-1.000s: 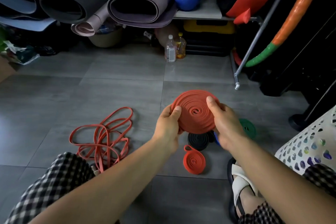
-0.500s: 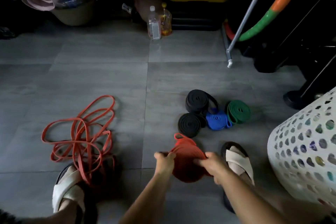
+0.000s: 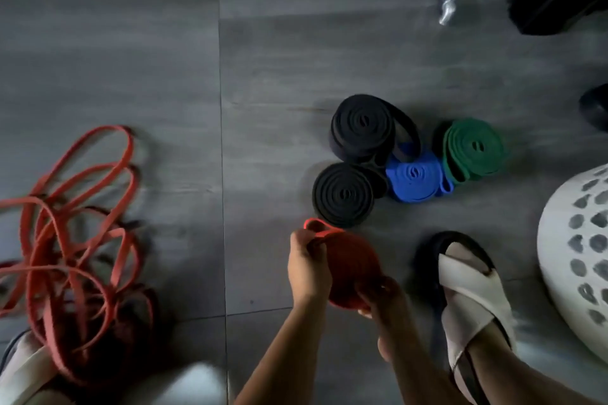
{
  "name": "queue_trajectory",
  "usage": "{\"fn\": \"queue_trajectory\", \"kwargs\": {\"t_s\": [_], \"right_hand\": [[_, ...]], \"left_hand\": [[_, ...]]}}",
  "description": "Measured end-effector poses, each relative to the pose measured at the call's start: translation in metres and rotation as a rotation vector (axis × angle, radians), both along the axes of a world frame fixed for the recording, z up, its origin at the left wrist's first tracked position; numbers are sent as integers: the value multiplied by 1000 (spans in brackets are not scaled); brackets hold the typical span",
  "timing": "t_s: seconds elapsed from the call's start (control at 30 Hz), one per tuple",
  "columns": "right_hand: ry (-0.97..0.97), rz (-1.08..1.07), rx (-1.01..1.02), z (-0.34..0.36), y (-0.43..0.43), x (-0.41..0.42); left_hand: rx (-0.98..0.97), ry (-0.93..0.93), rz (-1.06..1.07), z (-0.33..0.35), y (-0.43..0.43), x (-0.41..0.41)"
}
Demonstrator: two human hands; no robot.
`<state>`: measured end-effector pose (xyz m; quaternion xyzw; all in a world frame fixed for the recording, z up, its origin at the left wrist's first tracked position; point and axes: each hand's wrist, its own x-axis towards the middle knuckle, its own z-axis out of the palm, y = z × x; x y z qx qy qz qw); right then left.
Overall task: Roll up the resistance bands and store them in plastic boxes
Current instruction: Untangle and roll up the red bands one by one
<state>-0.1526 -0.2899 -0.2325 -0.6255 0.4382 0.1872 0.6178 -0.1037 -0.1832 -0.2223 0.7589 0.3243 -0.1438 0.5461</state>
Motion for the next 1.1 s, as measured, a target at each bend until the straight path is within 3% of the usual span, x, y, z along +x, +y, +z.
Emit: {"fn": "queue_trajectory", "kwargs": {"t_s": [0.37, 0.53, 0.77, 1.1], "right_hand": [[1, 217, -362, -78, 1, -31], [23, 63, -293, -28, 16, -6], [75, -122, -105, -28, 13, -2], [112, -167, -63, -27, 18, 2]], "left_hand": [[117, -86, 4, -20, 2, 2], [46, -98, -93, -19, 9, -2], [92, -155, -169, -27, 15, -25], [72, -219, -324, -31, 25, -18]]}}
